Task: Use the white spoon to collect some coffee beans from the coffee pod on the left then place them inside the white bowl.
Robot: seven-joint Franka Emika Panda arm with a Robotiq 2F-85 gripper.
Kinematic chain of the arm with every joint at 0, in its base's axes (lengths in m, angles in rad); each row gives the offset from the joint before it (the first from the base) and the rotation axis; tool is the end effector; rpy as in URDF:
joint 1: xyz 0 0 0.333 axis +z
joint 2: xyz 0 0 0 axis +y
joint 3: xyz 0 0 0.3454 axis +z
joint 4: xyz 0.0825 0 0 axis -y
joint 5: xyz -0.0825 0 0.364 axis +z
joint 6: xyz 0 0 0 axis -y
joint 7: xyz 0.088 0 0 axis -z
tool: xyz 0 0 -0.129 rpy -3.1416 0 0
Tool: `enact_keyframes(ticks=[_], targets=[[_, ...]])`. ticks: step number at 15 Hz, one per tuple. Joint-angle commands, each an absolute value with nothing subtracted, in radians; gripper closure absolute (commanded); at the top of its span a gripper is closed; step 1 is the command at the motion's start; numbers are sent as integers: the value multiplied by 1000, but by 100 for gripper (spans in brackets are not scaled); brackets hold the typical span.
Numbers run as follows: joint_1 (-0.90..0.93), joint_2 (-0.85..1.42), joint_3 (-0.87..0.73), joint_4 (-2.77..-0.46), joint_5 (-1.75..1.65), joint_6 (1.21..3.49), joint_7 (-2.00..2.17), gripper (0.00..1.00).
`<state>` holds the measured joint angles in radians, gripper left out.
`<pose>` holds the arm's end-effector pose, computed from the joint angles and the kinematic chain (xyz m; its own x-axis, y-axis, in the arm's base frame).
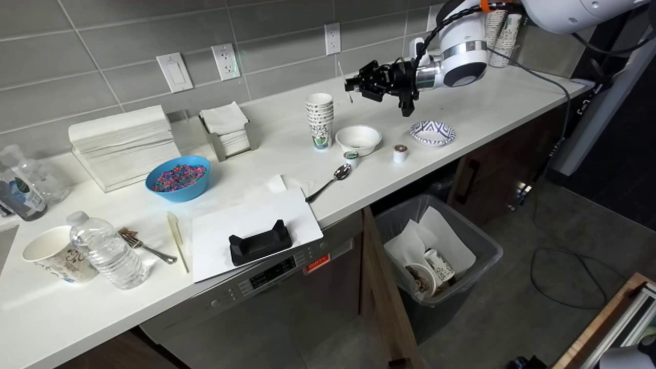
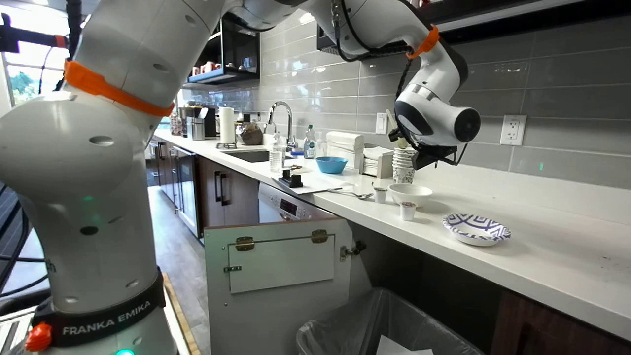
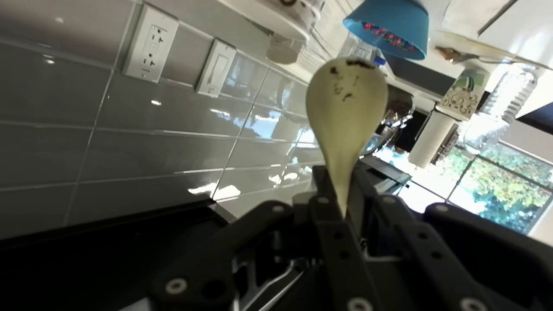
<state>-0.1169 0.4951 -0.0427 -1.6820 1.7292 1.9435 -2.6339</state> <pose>0.7020 -0.0200 0.3945 -0.3233 0.3091 0.8944 0.7909 -0.4307 0.4347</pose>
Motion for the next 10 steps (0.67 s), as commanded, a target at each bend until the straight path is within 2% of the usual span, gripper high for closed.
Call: enact_keyframes(ticks=[1, 6, 10], targets=[[-36, 444, -76, -1711, 1650, 2143, -2563, 96], [45, 404, -67, -1726, 1433, 2430, -2364, 96], [81, 373, -64, -1772, 1152, 2554, -2095, 96]])
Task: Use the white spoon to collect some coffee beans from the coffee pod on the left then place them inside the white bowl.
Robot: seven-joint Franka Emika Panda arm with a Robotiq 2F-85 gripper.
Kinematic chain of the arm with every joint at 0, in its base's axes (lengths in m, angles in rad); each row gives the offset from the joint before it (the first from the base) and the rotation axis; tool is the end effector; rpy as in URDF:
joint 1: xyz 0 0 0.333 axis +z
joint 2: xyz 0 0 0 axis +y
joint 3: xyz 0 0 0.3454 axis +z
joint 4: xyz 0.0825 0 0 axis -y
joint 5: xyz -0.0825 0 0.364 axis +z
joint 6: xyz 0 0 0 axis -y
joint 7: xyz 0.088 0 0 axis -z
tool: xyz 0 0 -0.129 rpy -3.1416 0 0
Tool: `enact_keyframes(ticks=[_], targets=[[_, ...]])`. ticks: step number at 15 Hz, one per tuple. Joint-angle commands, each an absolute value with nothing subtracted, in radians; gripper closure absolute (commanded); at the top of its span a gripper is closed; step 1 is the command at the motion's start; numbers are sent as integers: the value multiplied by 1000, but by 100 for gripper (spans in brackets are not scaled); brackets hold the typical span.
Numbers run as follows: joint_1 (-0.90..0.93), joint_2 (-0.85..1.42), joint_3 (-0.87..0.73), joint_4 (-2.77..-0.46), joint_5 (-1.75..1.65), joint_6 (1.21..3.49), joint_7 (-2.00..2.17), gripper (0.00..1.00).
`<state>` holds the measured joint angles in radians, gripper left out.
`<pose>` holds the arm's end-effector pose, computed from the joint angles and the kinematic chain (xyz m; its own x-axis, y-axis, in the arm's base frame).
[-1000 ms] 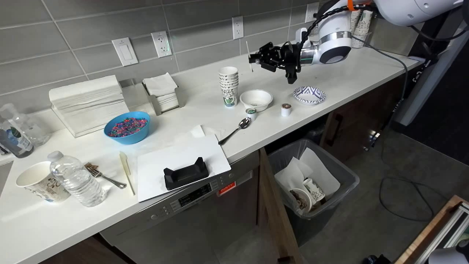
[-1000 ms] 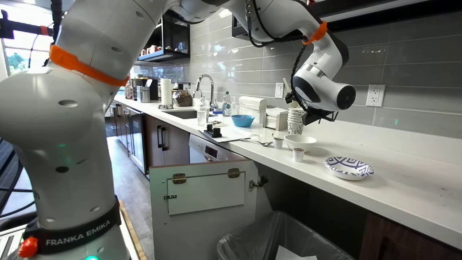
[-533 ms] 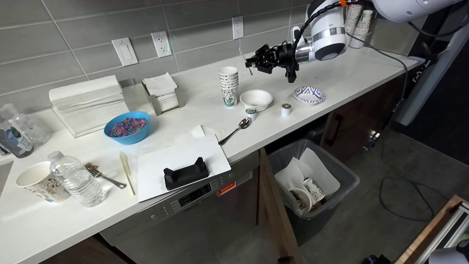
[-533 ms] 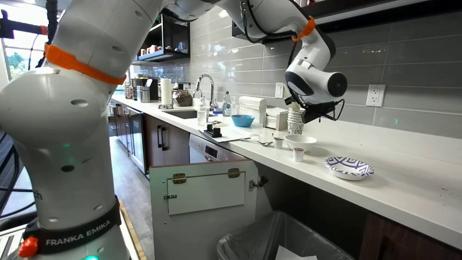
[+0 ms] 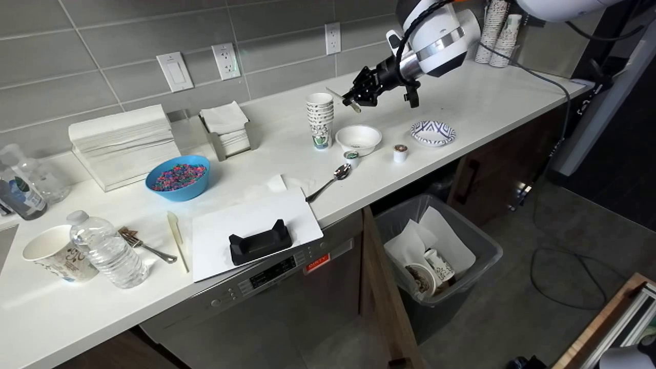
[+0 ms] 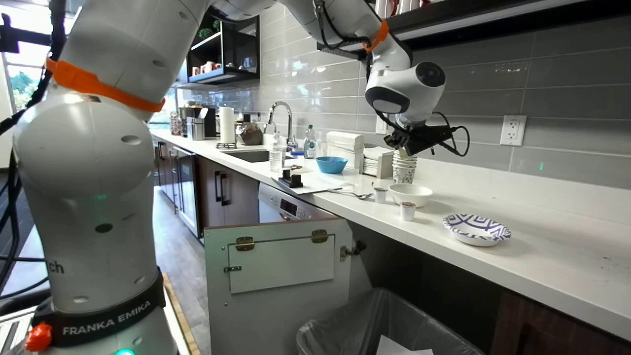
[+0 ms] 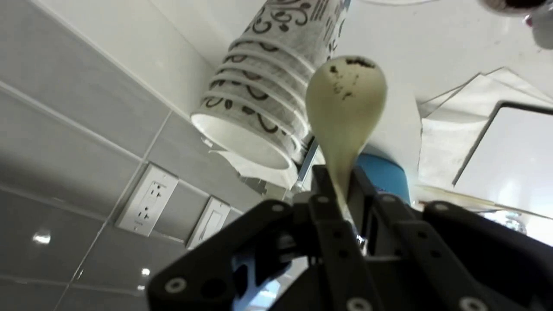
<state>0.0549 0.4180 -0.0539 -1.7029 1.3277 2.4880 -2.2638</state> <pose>0.7008 0.0140 0.4121 -0.0089 0.6933 0.7206 0.8020 -0.4255 0.4193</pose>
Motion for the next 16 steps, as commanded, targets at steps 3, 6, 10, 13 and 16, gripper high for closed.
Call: enact_keyframes(ticks=[3, 6, 10, 13, 16], targets=[[66, 348, -54, -1808, 944, 2536, -1895, 96], [37, 317, -42, -1835, 791, 2520, -1741, 96], [-1, 283, -28, -1854, 638, 2499, -1586, 96], [-33, 281, -23, -1840, 551, 2488, -1470, 96], [-73, 319, -17, -1789, 506, 2472, -1359, 96]])
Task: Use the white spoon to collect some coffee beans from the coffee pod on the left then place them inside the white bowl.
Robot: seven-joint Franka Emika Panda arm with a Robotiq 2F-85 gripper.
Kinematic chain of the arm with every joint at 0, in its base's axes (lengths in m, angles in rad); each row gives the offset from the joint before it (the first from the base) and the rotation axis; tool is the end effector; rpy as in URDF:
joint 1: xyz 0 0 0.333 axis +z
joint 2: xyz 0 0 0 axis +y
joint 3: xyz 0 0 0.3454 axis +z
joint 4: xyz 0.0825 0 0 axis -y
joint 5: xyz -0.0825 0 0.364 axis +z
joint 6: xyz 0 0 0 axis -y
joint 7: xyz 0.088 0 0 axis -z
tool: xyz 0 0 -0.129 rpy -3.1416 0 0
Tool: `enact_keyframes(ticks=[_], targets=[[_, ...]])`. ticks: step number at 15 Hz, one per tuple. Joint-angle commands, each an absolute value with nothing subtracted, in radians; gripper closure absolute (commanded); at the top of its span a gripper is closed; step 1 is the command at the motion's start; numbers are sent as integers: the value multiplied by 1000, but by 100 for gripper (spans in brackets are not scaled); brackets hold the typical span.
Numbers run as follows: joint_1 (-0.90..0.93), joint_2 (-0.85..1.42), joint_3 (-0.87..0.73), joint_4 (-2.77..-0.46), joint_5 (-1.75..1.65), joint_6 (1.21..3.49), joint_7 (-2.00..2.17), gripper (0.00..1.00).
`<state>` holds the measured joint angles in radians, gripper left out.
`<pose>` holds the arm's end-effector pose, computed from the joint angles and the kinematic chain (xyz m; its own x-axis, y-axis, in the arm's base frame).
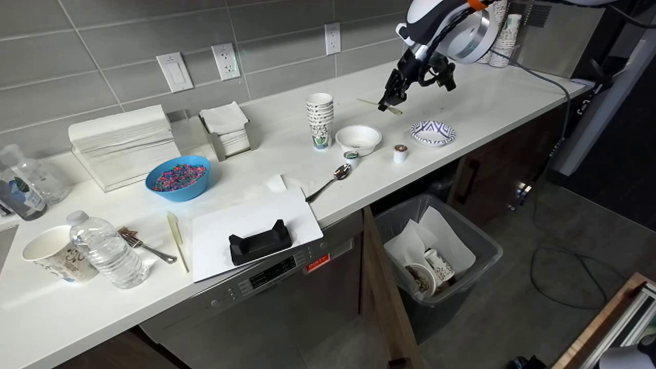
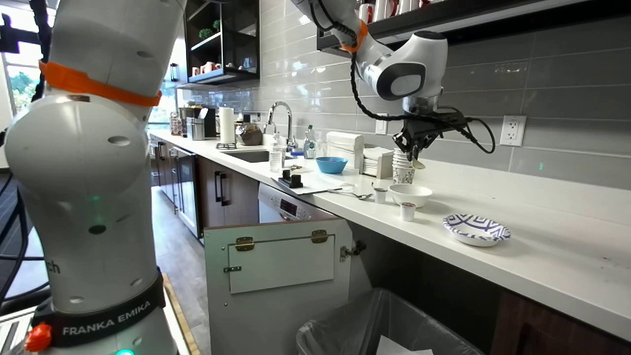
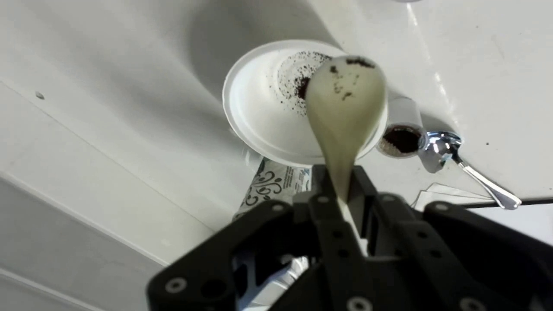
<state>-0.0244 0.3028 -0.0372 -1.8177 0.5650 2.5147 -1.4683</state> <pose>0.6654 -0.0364 0.4336 0.4132 0.7777 0.4737 0.7921 -0.5636 0.2345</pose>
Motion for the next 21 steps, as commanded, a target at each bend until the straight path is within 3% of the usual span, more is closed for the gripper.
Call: enact_keyframes(ticks=[1, 21], targets=[[-85, 329, -16, -1775, 497, 2468, -1327, 96], [-181, 741, 31, -1325, 261, 2342, -943, 96]])
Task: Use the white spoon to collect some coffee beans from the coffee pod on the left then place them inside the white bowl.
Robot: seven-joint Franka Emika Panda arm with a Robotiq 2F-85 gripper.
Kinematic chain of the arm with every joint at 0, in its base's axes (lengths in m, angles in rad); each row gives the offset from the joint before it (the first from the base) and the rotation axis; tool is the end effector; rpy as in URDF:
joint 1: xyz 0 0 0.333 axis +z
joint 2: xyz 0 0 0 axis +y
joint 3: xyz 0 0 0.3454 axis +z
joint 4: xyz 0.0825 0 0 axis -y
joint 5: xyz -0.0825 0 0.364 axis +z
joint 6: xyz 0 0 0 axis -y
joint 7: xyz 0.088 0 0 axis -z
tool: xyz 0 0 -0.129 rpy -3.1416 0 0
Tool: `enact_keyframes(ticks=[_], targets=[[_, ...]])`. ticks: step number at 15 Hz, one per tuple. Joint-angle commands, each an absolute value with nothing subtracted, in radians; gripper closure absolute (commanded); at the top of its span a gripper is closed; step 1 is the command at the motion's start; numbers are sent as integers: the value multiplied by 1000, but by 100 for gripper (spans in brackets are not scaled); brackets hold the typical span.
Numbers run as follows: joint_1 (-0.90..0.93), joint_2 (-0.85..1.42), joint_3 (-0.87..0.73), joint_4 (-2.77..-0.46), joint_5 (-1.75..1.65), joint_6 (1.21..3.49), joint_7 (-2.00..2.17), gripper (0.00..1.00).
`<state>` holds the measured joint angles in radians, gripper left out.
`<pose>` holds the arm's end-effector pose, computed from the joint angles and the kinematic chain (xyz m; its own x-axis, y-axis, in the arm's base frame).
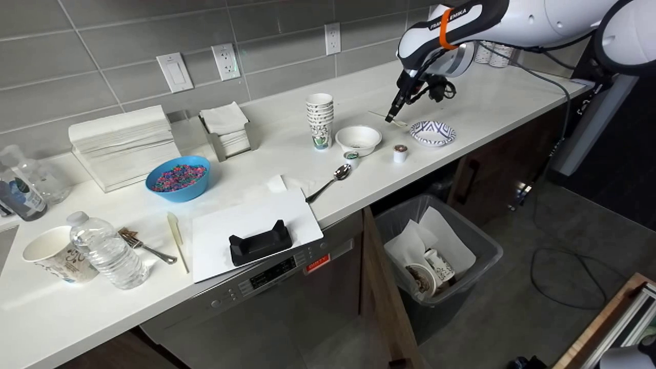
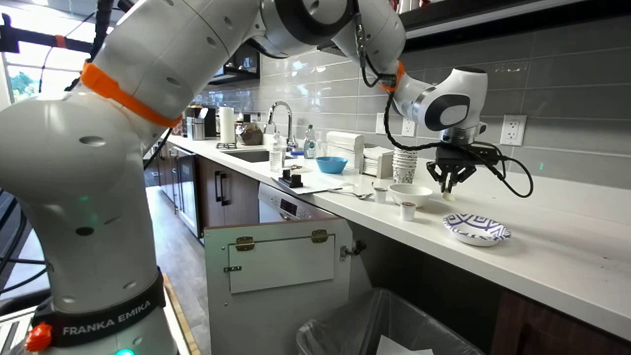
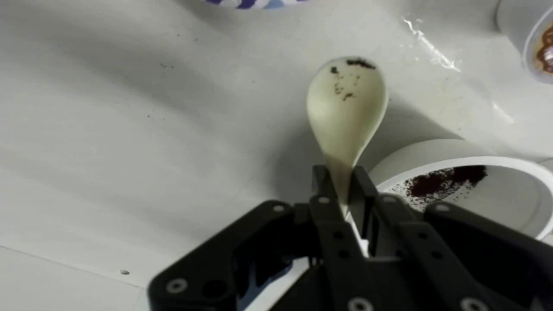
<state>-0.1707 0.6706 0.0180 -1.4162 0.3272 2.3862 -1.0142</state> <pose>0.7513 -0.1109 0.3485 0.7271 0.5697 0.3831 0.5935 -0.8021 0.0665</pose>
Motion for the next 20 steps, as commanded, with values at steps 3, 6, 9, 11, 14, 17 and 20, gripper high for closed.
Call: enact_keyframes(ticks=[3, 6, 9, 11, 14, 17, 20], targets=[[-183, 785, 35, -1281, 222, 2334, -900, 96], [-185, 822, 39, -1242, 192, 2318, -865, 96], [-188, 852, 42, -1201, 174, 2289, -841, 96], [-189, 868, 43, -1179, 164, 2271, -829, 96], [-190, 886, 45, -1151, 157, 2254, -815, 96], [-191, 901, 48, -1129, 150, 2236, -805, 96], [-191, 914, 49, -1107, 143, 2223, -797, 96]])
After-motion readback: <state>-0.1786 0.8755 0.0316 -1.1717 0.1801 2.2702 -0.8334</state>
